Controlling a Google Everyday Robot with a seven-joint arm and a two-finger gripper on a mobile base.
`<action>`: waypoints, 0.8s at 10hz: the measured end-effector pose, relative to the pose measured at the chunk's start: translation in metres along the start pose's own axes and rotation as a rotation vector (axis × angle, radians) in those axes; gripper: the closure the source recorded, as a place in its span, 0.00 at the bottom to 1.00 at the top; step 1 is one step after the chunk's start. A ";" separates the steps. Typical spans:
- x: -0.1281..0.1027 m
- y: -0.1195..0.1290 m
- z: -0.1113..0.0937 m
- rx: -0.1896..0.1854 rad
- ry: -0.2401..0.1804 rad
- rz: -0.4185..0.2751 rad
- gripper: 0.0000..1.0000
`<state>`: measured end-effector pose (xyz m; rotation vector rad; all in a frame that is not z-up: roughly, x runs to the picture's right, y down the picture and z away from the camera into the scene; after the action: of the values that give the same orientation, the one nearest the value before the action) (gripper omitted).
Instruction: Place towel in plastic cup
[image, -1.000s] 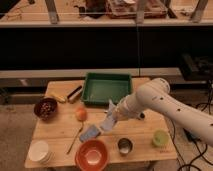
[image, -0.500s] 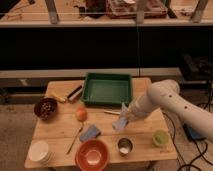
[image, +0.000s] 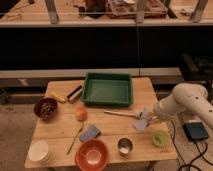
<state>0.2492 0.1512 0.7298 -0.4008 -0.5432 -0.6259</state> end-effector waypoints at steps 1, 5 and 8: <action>0.005 0.006 -0.009 0.004 0.004 0.011 0.80; -0.007 0.022 -0.044 -0.010 -0.010 -0.005 0.80; -0.019 0.031 -0.045 -0.043 -0.034 -0.036 0.80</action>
<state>0.2718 0.1596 0.6774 -0.4431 -0.5713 -0.6676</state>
